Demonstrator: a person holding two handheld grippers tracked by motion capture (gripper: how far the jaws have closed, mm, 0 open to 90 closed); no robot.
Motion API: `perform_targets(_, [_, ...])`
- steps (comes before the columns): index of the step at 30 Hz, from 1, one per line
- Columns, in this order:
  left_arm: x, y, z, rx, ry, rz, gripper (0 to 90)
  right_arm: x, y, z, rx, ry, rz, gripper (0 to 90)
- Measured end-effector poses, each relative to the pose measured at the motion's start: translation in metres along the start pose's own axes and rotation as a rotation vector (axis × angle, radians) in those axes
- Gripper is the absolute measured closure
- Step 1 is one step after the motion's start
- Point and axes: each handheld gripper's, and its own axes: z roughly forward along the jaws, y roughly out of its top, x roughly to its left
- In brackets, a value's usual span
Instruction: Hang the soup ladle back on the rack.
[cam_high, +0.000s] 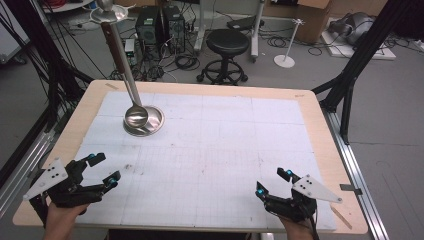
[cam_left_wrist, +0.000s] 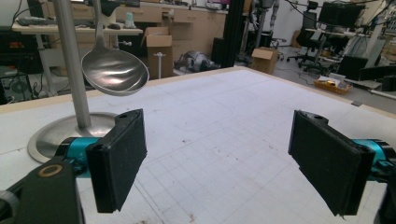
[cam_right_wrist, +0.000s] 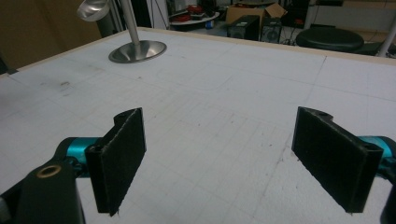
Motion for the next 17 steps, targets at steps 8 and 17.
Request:
perform_targets(8, [0.0002, -0.0037, 0.0041, 0.025, 0.0, -0.001, 19.5, 0.0, -0.0007, -0.0001, 0.006, 0.005, 0.002, 16.4])
perform_targets(17, [0.0026, -0.0055, 0.0027, 0.014, 0.007, -0.021, 19.4, 0.0006, -0.0007, 0.0, 0.004, 0.007, 0.007, 16.4])
